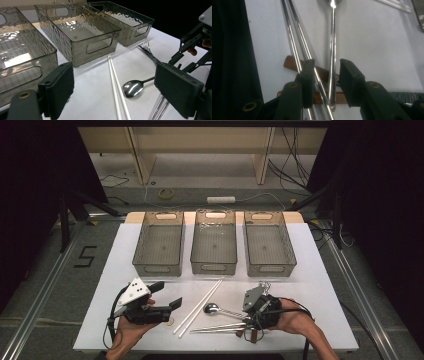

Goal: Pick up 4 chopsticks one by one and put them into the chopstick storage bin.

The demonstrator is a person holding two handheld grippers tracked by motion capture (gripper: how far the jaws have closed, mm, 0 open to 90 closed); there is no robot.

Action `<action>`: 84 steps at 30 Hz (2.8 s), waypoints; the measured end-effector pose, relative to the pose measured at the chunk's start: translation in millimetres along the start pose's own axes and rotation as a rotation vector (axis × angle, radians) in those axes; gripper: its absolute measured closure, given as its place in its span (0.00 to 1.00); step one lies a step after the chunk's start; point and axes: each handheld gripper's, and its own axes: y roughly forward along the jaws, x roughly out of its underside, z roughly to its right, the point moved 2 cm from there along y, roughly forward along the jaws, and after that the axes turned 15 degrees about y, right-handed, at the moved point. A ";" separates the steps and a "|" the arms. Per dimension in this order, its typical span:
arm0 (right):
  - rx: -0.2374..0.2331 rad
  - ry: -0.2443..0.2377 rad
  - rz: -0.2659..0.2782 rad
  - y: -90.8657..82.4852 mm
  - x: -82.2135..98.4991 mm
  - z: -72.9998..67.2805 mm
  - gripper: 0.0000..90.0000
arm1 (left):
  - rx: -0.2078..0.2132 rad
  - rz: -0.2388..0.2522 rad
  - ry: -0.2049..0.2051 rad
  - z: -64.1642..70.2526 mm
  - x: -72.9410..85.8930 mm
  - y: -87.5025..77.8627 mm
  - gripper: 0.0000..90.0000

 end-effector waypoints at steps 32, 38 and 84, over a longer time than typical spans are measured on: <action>-0.029 -0.123 -0.165 21.4 -3.9 -3.9 0.89 | 0.000 -0.001 0.000 -0.7 0.1 0.5 0.18; -0.026 -0.143 -0.175 21.6 -4.3 -4.7 0.92 | -0.001 -0.001 0.000 -0.7 0.0 0.4 0.18; 0.012 -0.212 -0.063 -14.2 -22.7 -11.4 0.95 | 0.269 -0.313 0.286 54.6 -6.9 68.2 0.21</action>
